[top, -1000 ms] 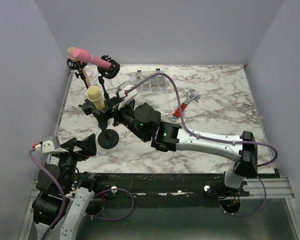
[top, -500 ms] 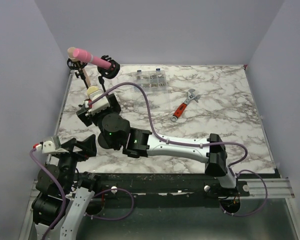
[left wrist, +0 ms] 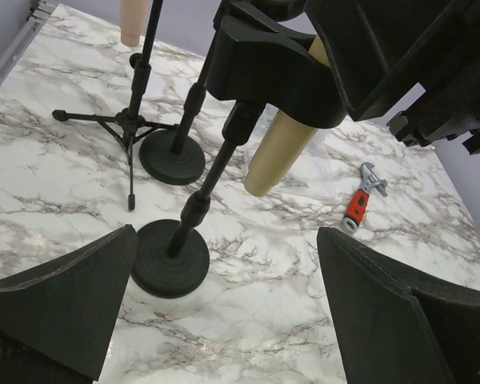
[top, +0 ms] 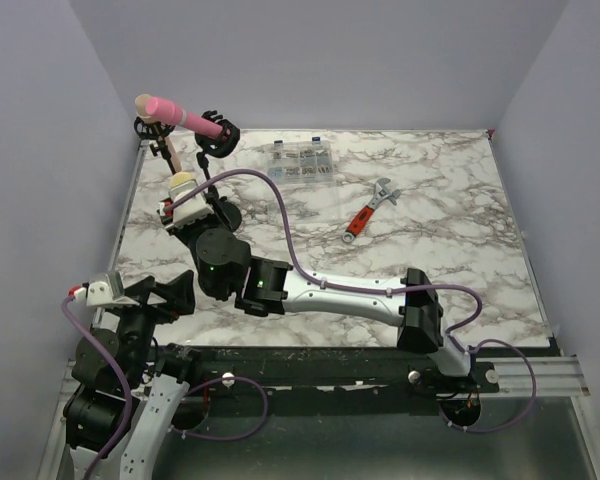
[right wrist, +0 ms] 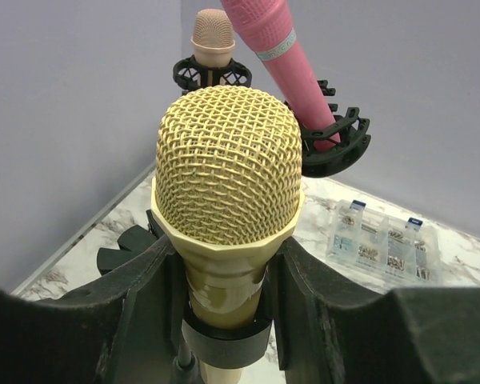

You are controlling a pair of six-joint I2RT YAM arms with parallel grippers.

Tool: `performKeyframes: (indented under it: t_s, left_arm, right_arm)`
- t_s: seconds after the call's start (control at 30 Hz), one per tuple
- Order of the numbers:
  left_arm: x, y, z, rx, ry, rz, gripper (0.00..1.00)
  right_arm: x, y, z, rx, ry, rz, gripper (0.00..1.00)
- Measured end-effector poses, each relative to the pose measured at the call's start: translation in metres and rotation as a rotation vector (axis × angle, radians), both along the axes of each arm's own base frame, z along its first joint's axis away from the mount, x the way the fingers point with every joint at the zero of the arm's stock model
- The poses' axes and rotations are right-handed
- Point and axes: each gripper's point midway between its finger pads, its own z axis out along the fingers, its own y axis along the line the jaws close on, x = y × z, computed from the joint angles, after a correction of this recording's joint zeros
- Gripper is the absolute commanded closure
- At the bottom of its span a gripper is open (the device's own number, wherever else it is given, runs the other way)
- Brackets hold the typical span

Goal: Remove the microphone from the stand

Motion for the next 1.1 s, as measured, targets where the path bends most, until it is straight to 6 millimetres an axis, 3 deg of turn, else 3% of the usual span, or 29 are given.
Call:
performKeyframes:
  t_s: [0.2,0.43,0.8,1.1]
  left_arm:
    - [-0.002,-0.008,0.000,0.005,-0.001,-0.045,0.01]
    - [-0.005,-0.023,0.004,0.000,-0.017,-0.135,0.01]
    - [-0.010,-0.061,0.018,-0.012,-0.095,-0.351,0.01]
    - [-0.014,-0.096,0.026,-0.002,-0.170,-0.563,0.01]
  right_arm:
    - [-0.003,0.004,-0.001,-0.015,-0.009,0.059,0.99]
    - [-0.004,-0.009,-0.001,-0.026,0.014,0.204,0.99]
    - [0.000,-0.081,0.002,-0.051,0.109,0.375,0.99]
    - [-0.018,-0.126,-0.007,-0.059,0.129,0.462,0.99]
